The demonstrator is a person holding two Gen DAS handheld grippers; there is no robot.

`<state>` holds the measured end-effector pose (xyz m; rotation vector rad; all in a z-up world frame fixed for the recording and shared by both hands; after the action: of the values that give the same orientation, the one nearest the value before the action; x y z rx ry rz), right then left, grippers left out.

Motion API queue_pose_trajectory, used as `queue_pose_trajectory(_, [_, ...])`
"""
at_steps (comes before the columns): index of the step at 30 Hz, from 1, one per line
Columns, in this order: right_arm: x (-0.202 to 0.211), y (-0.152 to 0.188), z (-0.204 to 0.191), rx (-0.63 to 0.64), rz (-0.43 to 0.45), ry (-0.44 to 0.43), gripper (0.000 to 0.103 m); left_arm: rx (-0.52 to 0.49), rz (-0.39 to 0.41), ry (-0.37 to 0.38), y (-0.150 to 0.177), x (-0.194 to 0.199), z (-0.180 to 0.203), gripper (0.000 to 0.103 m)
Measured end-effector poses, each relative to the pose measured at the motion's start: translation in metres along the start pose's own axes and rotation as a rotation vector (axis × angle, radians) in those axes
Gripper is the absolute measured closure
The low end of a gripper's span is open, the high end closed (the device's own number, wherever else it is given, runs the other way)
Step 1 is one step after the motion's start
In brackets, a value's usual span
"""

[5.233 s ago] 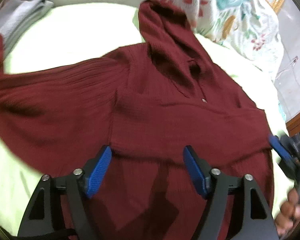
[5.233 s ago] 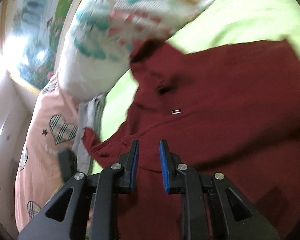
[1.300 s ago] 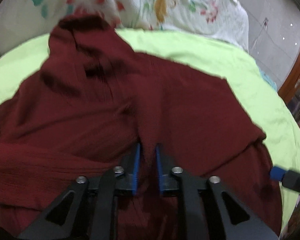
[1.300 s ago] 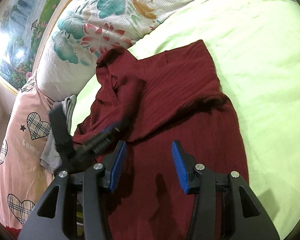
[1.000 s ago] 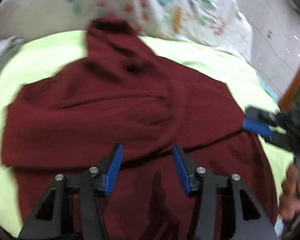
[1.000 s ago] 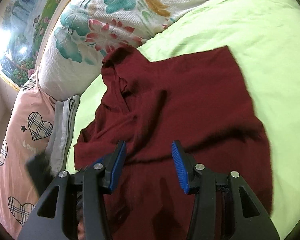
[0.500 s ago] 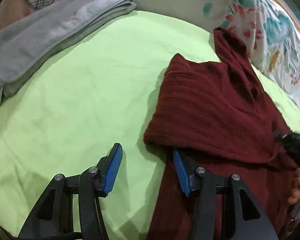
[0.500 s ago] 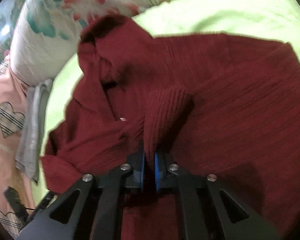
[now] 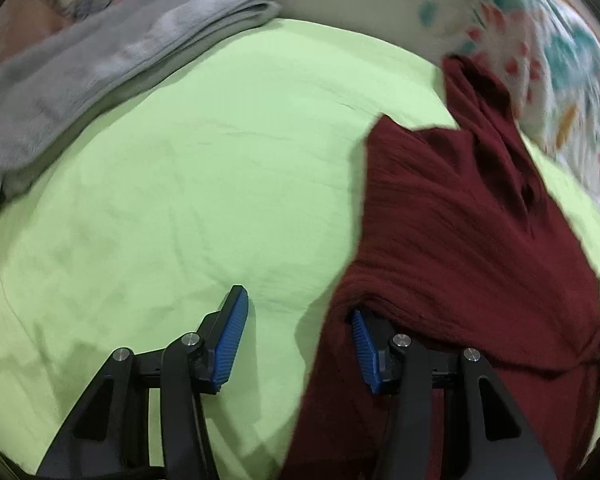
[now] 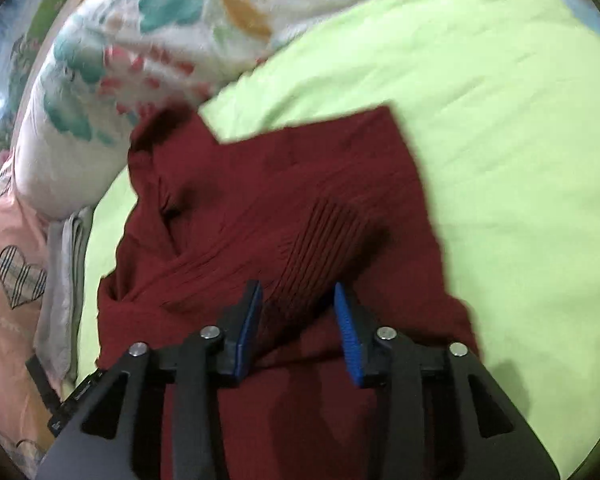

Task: Fold large clothes

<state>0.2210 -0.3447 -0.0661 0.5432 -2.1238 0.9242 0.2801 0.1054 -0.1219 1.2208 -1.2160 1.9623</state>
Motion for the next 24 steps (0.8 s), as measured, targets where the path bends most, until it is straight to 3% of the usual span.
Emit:
queue_pose_trajectory(2, [0.018,0.000,-0.006,0.013,0.079,0.018,0.056,0.027,0.004,0.043,0.000,0.002,-0.006,0.051])
queue_pose_trajectory(4, [0.039,-0.003,-0.023,0.065,0.183,0.051,0.055,0.017,0.014,0.040,0.002,0.003,-0.007,0.051])
queue_pose_trajectory(6, [0.042,-0.007,-0.063,0.162,0.194,-0.049,0.047,0.014,0.022,0.039,0.004,0.003,-0.007,0.051])
queue_pose_trajectory(8, [0.017,-0.010,-0.112,0.275,0.070,-0.192,0.037,0.021,0.032,0.047,0.005,0.003,-0.008,0.051])
queue_pose_trajectory(12, [-0.063,0.003,-0.228,0.514,-0.229,-0.422,0.036,0.025,0.038,0.063,0.009,0.004,-0.009,0.051])
queue_pose_trajectory(16, [-0.151,0.011,-0.306,0.646,-0.450,-0.445,0.036,0.037,0.041,0.102,0.010,0.004,-0.013,0.050])
queue_pose_trajectory(20, [-0.208,0.014,-0.332,0.679,-0.572,-0.390,0.036,0.043,0.047,0.125,0.012,0.005,-0.015,0.049])
queue_pose_trajectory(22, [-0.225,0.029,-0.347,0.667,-0.736,-0.513,0.036,0.047,0.051,0.134,0.012,0.005,-0.016,0.049])
queue_pose_trajectory(24, [-0.227,0.042,-0.365,0.634,-0.831,-0.627,0.035,0.052,0.052,0.141,0.012,0.006,-0.016,0.049])
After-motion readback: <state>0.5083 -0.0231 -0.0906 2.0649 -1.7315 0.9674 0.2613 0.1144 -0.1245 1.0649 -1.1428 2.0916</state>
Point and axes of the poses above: each gripper's, at about its wrist camera, not at the fingertips, and x roughly against the way its jaws point, z to its right, y to its underside, the point moved 7 cm from there along -x, roughly the way its jaws point, and after that the axes turned 9 degrees about -z, right-handed, at the moved point
